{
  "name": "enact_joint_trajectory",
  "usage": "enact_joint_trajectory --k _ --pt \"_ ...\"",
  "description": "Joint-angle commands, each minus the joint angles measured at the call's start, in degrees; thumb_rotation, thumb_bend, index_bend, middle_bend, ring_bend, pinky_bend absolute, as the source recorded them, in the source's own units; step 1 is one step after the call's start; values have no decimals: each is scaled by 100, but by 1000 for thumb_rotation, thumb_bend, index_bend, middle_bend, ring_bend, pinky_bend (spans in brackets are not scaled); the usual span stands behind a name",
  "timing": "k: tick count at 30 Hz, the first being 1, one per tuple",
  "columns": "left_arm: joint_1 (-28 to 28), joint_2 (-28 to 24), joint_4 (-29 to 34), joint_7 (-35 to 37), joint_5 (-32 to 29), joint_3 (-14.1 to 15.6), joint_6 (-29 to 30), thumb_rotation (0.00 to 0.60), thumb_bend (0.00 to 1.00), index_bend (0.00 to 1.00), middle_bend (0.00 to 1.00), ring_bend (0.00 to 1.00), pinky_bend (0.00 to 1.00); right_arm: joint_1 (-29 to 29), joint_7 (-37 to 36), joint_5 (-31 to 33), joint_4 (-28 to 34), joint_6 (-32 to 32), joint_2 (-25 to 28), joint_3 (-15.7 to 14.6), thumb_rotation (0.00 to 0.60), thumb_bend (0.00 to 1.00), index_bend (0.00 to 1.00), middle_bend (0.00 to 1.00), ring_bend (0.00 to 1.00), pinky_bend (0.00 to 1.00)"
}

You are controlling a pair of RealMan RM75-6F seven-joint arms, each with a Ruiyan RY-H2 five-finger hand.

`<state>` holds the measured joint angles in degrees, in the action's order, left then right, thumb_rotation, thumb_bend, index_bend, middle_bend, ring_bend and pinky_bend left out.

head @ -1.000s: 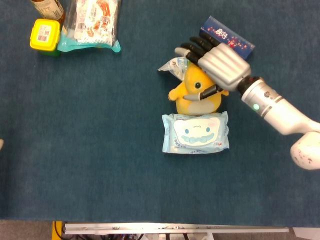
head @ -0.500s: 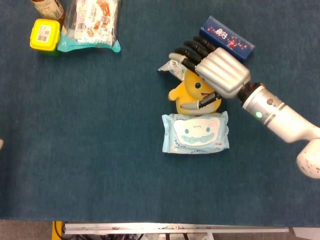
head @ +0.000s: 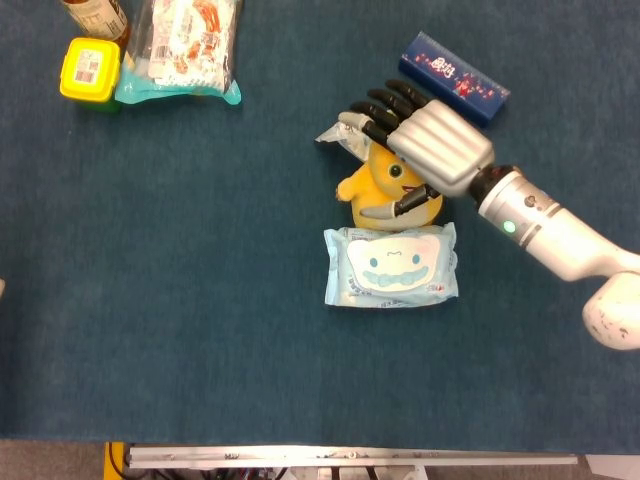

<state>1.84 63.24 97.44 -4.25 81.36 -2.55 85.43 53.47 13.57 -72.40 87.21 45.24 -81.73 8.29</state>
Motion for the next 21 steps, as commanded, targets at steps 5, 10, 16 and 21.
enact_joint_trajectory --k 5,10,16,21 --pt "0 -1 -4 0 -15 -6 -2 600 157 102 128 130 149 18 -31 114 -183 -62 -76 17 110 0 103 105 0 0" --pt "2 5 -12 -8 -21 0 -17 600 157 102 128 130 149 9 -62 175 -286 -49 -92 49 110 0 103 105 0 0" --pt "0 9 -21 -7 -31 3 -23 600 157 102 128 130 149 -20 -112 265 -392 -17 -56 102 114 0 103 105 0 0" --pt "-15 1 -36 21 -46 1 -12 600 157 102 128 130 149 -93 -145 334 -417 59 104 142 122 0 103 105 0 0"
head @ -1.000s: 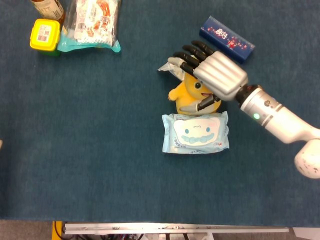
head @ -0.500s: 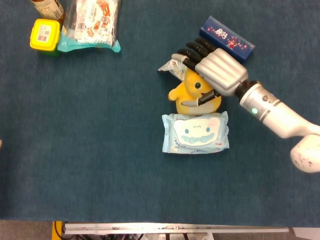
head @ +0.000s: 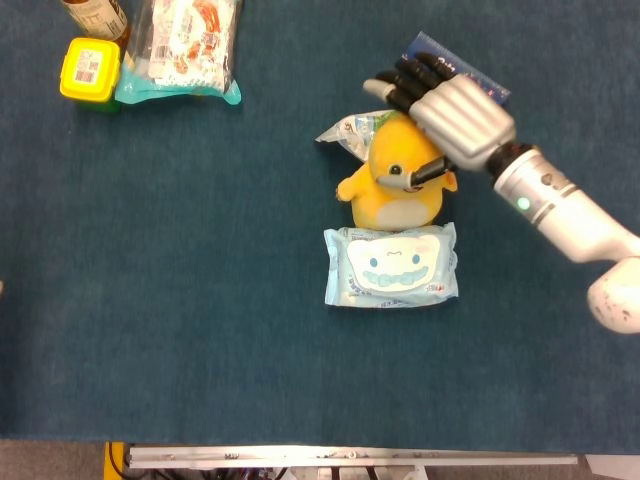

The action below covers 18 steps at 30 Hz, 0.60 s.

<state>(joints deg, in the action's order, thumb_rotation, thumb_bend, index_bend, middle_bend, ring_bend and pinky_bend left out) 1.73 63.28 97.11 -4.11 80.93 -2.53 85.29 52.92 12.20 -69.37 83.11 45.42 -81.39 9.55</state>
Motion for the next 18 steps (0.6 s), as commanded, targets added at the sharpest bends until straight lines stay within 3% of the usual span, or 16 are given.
enact_joint_trajectory --k 1,10,18 --pt "-7 -5 -6 13 -5 -1 7 600 157 102 128 130 149 -58 -9 48 -3 61 109 22 122 0 103 105 0 0" --pt "-25 -23 -10 69 25 -9 54 600 157 102 128 130 149 -425 13 90 400 451 758 -2 126 0 103 105 0 0" --pt "-6 -31 3 66 76 -23 71 600 157 102 127 130 149 -1177 -24 -234 1219 1281 1621 -263 166 0 103 107 0 0"
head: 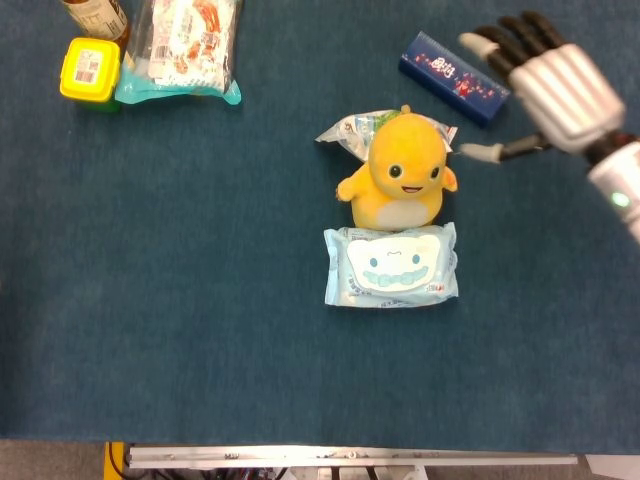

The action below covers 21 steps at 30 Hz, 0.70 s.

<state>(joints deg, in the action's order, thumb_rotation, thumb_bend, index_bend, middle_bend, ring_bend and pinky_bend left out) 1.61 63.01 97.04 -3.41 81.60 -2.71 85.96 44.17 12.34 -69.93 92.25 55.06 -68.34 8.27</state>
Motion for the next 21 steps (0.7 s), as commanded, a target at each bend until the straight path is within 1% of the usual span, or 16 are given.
enact_joint_trajectory --k 1,3,5,7,12,16,18,21 --pt "12 -6 17 -11 15 -11 7 600 157 102 127 130 149 -397 -45 -248 389 421 413 -179 168 0 103 108 0 0" --pt "23 -13 39 -29 31 -21 14 600 157 102 128 130 149 -628 -62 -417 560 667 626 -292 176 0 103 110 0 0" --pt "33 -21 62 -61 37 -30 18 600 157 102 127 130 149 -870 -69 -570 678 916 820 -413 199 0 103 110 0 0" --pt "41 -31 91 -99 42 -34 19 600 157 102 128 130 149 -1115 -94 -692 757 1142 987 -536 239 0 103 111 0 0" --pt "61 -47 166 -183 60 -50 32 600 157 102 128 130 149 -1616 -138 -939 761 1617 1163 -768 324 0 103 111 0 0" --pt "93 -50 228 -238 97 -55 22 600 157 102 128 130 149 -2114 -159 -1115 701 2156 1205 -929 391 0 102 111 0 0" --pt "102 -54 258 -260 126 -59 38 600 157 102 128 130 149 -2349 -209 -1227 631 2422 1174 -994 402 0 103 111 0 0" --pt "105 -55 280 -272 157 -73 79 600 157 102 128 130 149 -2649 -324 -1335 527 2695 1140 -1088 403 0 102 111 0 0"
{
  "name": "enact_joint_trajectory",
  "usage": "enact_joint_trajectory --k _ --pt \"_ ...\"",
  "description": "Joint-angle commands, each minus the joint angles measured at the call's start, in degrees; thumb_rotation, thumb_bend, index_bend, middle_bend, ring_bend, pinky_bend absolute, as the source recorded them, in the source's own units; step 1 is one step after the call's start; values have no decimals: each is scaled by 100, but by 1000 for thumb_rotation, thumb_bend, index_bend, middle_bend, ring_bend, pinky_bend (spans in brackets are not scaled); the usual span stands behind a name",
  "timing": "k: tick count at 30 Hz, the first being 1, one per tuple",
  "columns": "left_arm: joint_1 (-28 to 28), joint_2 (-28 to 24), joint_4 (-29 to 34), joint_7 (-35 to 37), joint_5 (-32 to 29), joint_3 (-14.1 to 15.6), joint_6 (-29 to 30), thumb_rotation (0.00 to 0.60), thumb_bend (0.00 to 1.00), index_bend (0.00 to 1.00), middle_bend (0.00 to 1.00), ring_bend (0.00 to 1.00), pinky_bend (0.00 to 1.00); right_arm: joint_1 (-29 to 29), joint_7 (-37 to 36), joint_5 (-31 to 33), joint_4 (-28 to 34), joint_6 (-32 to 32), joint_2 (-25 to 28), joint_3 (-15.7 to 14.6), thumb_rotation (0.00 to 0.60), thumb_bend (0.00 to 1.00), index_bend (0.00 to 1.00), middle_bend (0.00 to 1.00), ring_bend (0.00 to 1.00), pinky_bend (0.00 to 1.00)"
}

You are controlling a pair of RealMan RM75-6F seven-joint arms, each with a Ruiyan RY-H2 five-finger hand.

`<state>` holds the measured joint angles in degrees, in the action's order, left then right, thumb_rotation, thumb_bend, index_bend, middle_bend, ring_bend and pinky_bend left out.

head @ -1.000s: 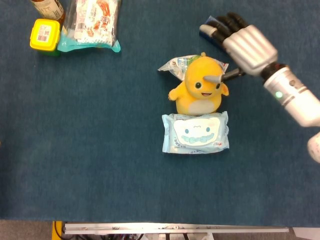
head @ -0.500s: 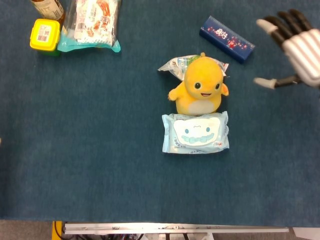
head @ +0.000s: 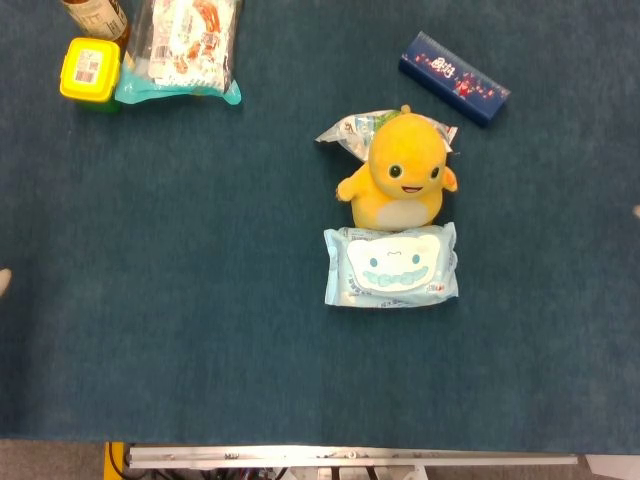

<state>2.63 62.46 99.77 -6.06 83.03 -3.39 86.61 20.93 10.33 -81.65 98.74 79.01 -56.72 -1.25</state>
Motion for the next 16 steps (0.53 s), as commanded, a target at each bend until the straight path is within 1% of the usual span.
enact_joint_trajectory --k 1,7,16 --pt "3 -1 12 -13 27 -6 26 600 157 102 128 130 149 -408 -152 -187 -154 375 -34 -156 404 0 102 111 0 0" --pt "9 35 13 -35 139 15 78 600 157 102 128 130 149 -899 -319 -273 -296 762 -135 -244 403 0 102 111 0 0" --pt "24 31 47 -78 163 39 55 600 157 102 128 130 149 -1243 -454 -393 -395 935 -231 -237 402 0 102 111 0 0"
